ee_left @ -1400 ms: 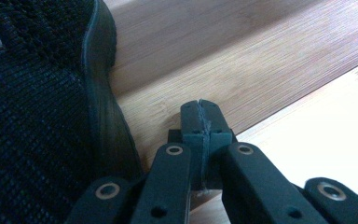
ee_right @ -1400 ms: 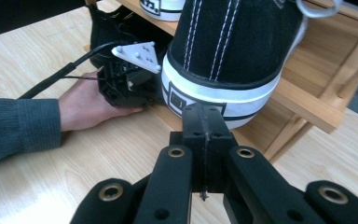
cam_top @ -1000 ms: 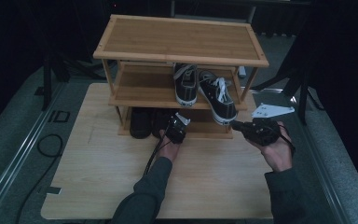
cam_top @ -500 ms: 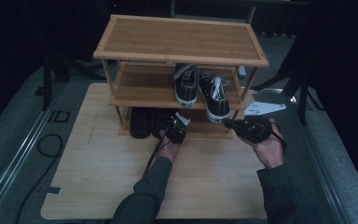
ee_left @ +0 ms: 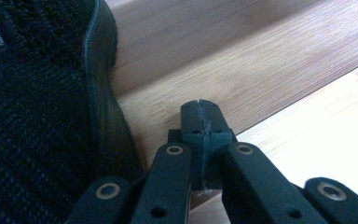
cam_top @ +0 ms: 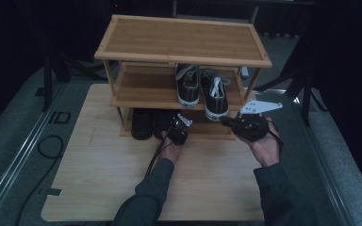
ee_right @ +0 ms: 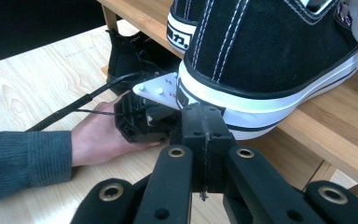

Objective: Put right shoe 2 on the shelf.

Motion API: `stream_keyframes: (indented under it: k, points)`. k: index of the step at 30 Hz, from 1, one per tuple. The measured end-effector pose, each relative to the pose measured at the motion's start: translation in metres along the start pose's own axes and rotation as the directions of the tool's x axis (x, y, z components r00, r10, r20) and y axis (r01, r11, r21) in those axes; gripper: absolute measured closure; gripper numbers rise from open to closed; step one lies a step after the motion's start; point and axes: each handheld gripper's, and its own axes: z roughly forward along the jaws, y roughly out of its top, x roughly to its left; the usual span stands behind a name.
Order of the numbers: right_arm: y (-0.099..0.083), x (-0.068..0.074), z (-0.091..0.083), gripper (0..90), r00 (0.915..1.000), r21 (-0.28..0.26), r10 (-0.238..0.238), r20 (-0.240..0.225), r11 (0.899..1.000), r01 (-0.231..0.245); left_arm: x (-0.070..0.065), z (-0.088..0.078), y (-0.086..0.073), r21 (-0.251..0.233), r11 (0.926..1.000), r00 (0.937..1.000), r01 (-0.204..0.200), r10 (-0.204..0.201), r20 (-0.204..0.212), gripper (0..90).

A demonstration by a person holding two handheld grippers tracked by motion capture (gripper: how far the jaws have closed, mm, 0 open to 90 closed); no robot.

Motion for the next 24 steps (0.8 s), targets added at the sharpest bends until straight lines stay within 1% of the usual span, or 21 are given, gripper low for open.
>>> stream_keyframes:
  k: [4, 7, 9, 12, 17, 18, 20, 24]
  points:
    - [0.003, 0.001, 0.004, 90.0, 1.0000, -0.003, 0.000, -0.002, 1.000, 0.000, 0.000, 0.000, 0.000, 0.000, 1.0000, 1.0000, 0.000, 0.000, 0.000, 89.8]
    - [0.004, 0.001, 0.006, 90.0, 0.9998, -0.004, -0.005, 0.019, 1.000, 0.005, 0.000, 0.000, 0.000, 0.001, 1.0000, 1.0000, 0.000, 0.000, 0.001, 89.9]
    - [0.003, -0.001, 0.006, 90.0, 0.9999, -0.014, 0.008, 0.007, 1.000, -0.008, 0.000, 0.000, 0.000, 0.000, 1.0000, 1.0000, -0.001, 0.001, 0.002, 89.9]
    - [0.003, -0.001, 0.007, 90.0, 0.9998, -0.014, 0.006, 0.019, 1.000, -0.005, 0.000, 0.000, 0.000, 0.000, 1.0000, 1.0000, -0.001, 0.001, 0.000, 89.8]
    - [0.002, 0.002, 0.012, 90.0, 0.9999, -0.002, 0.001, 0.013, 1.000, -0.001, 0.000, 0.000, 0.000, 0.001, 1.0000, 1.0000, -0.001, 0.001, 0.001, 89.9]
    - [0.002, 0.003, 0.014, 90.0, 0.9999, 0.002, -0.001, 0.012, 1.000, 0.001, 0.000, 0.000, 0.000, 0.001, 1.0000, 1.0000, 0.004, -0.004, 0.008, 89.9]
    - [0.002, 0.005, 0.017, 90.0, 1.0000, 0.003, -0.001, 0.005, 1.000, 0.001, 0.000, 0.000, 0.000, 0.001, 1.0000, 1.0000, -0.002, 0.002, 0.002, 89.8]
    - [0.005, 0.005, 0.020, 90.0, 1.0000, -0.002, -0.005, 0.007, 1.000, 0.005, 0.000, 0.000, 0.000, 0.001, 1.0000, 1.0000, -0.004, 0.004, 0.003, 89.9]
